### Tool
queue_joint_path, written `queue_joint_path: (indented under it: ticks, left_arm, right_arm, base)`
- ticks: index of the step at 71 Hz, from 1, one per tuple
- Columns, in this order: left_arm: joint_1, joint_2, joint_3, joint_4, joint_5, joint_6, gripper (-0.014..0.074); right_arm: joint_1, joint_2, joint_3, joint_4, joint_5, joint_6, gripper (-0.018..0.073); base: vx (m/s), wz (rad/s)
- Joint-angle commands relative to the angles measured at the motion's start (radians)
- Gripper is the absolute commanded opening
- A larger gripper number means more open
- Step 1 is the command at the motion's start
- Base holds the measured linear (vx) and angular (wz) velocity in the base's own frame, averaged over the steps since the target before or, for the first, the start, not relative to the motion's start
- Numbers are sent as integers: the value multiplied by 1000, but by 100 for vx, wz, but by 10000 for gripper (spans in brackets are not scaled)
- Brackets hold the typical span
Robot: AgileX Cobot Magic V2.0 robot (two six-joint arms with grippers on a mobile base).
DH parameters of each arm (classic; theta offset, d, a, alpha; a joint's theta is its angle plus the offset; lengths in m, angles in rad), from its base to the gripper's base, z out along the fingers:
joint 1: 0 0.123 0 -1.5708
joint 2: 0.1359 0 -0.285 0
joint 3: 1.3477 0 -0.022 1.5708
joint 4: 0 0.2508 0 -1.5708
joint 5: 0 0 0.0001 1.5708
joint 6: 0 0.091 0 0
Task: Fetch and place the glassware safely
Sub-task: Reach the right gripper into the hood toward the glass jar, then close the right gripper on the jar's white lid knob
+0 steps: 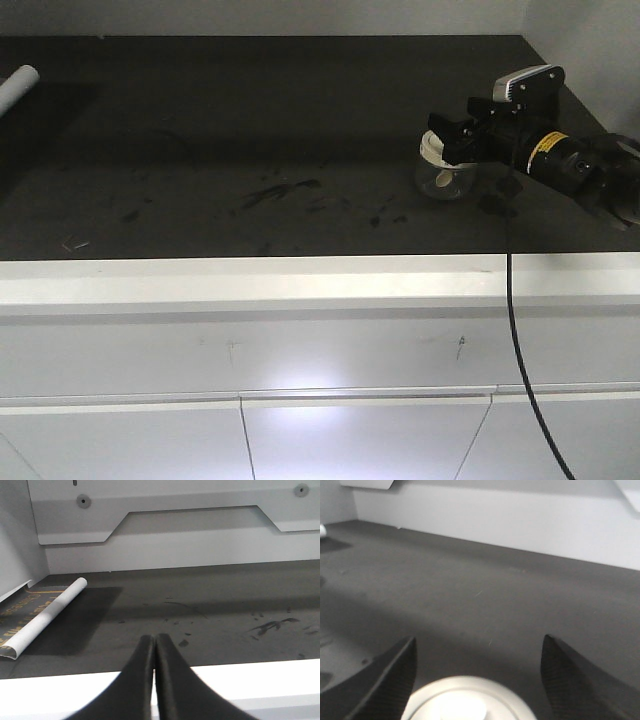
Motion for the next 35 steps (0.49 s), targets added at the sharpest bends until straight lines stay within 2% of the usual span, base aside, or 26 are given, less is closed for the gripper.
queue_joint_path:
  ticks: [1, 16, 35]
  left_arm:
    - [-2, 11, -26, -10, -69, -8, -7]
    - [-2, 11, -26, -10, -69, -8, -7]
    - [-2, 11, -26, -10, -69, -8, -7]
  right_arm:
    - [0, -53, -33, 1, -48, -2, 492]
    - [1, -30, -33, -1, -45, -2, 485]
    - [1, -9, -33, 14, -54, -3, 370]
  base:
    - [0, 0]
    - [0, 0]
    - [0, 0]
